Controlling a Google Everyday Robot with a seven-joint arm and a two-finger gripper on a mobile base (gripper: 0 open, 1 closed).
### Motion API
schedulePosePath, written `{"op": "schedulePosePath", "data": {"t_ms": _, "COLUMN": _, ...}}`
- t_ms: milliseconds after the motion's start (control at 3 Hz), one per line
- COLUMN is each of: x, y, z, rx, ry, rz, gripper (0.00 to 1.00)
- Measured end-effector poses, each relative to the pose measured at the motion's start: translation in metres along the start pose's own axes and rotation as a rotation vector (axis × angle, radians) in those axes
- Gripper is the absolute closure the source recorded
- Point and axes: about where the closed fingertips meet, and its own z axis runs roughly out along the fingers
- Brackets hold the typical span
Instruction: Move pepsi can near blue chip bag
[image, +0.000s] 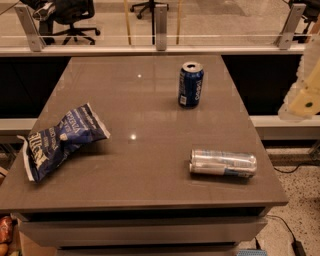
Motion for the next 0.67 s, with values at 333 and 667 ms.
{"op": "schedulePosePath", "data": {"t_ms": 333, "x": 0.0, "y": 0.0, "z": 0.0, "rx": 0.0, "ry": 0.0, "rz": 0.0, "gripper": 0.0}}
{"op": "schedulePosePath", "data": {"t_ms": 667, "x": 0.0, "y": 0.0, "z": 0.0, "rx": 0.0, "ry": 0.0, "rz": 0.0, "gripper": 0.0}}
